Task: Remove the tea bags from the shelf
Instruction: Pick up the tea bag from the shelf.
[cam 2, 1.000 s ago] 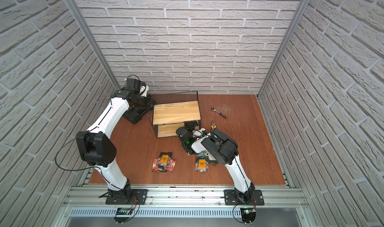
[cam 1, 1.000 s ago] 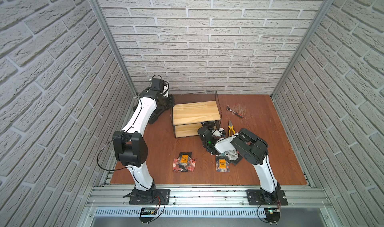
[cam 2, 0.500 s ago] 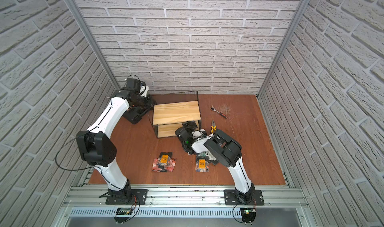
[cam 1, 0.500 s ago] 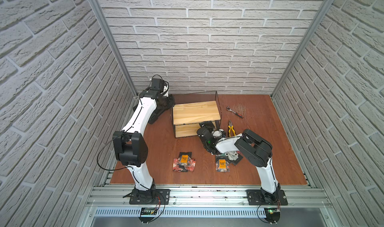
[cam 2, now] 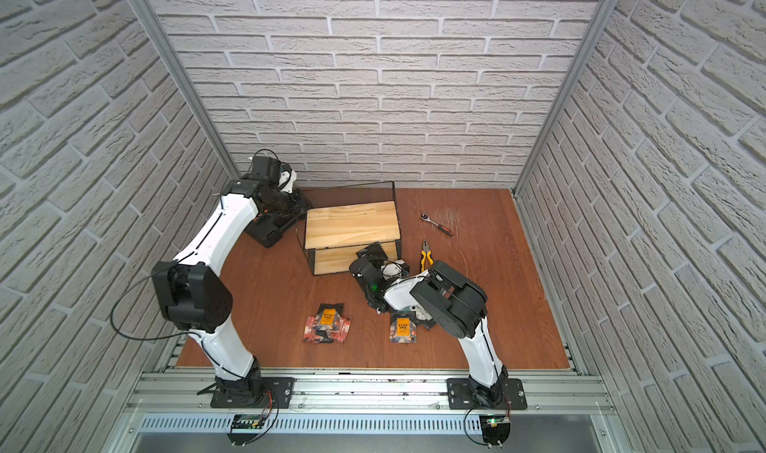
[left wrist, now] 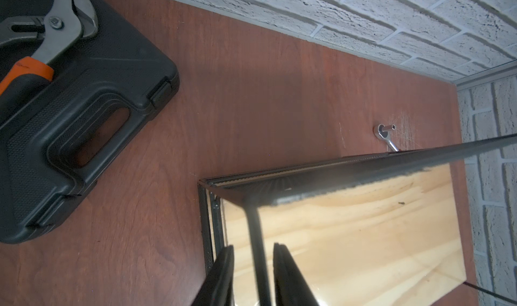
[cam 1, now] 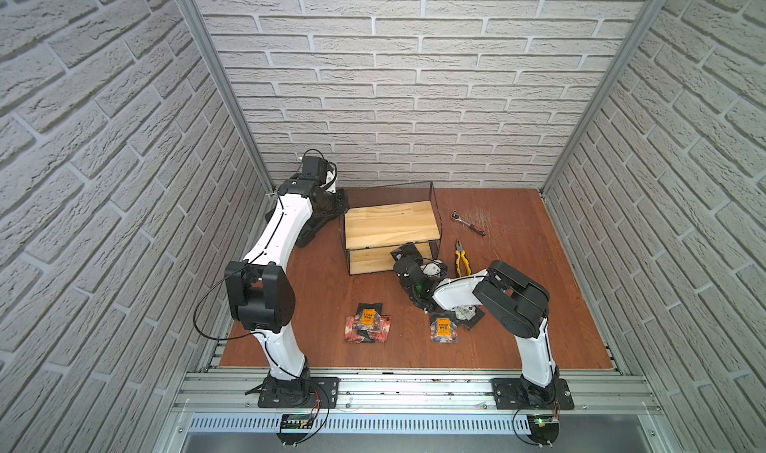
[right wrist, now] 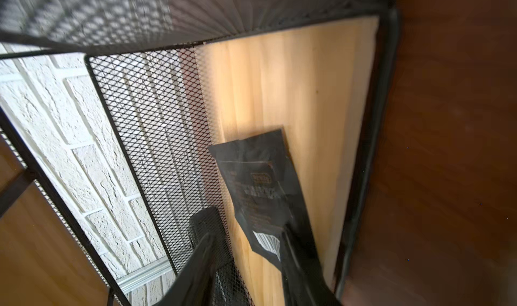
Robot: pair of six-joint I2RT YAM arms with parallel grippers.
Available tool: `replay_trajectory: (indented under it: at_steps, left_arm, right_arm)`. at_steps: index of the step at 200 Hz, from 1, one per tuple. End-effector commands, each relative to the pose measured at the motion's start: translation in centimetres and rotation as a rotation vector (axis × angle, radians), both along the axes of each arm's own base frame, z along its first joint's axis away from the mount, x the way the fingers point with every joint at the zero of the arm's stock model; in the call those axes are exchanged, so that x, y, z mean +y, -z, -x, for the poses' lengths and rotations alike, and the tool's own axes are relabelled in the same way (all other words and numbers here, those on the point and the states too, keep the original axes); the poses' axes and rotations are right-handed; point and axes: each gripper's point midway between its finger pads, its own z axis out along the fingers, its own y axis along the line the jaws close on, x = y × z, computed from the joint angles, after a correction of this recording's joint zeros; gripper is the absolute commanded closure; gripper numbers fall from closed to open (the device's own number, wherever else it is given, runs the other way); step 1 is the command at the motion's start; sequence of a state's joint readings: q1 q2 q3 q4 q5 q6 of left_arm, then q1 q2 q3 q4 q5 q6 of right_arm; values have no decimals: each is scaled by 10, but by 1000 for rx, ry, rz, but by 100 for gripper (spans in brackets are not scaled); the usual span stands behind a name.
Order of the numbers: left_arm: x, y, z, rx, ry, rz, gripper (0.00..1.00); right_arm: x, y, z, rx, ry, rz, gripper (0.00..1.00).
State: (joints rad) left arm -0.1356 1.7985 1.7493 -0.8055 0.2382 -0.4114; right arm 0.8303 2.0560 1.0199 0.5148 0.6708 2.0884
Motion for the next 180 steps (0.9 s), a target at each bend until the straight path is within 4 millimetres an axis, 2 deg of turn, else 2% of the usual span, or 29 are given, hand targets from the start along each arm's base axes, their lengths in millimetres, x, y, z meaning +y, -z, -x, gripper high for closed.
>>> replay_trajectory:
  at_steps: [1,39,46,48,51,75,101,127,158,180]
  left_arm:
    - [13,22,12,88,-1,-51,71]
    - [12,22,12,86,-4,-45,71]
    - [12,23,12,88,-4,-46,71]
    - [12,22,12,87,-4,-45,71]
    - [12,22,12,86,-5,-47,71]
    - [12,23,11,85,-3,-48,71]
    - [11,22,10,82,-4,-43,71]
    - [11,22,9,81,-3,-42,71]
    - [11,21,9,77,0,-43,71]
    - [11,21,9,78,-1,-47,71]
  right_arm:
    - [3,9,14,57,-50,22,57]
    - [3,-14,11,12,-45,18,56]
    - [2,-14,11,13,-51,28,56]
    - [3,-25,11,-3,-53,14,56]
    - [3,-30,11,-10,-56,12,56]
    - [1,-47,17,-22,-89,23,55]
    - [-2,-55,27,-8,-140,30,53]
    - [1,-50,41,31,-220,43,48]
    - [2,-23,58,103,-281,58,42]
    - [5,-6,58,110,-289,44,41]
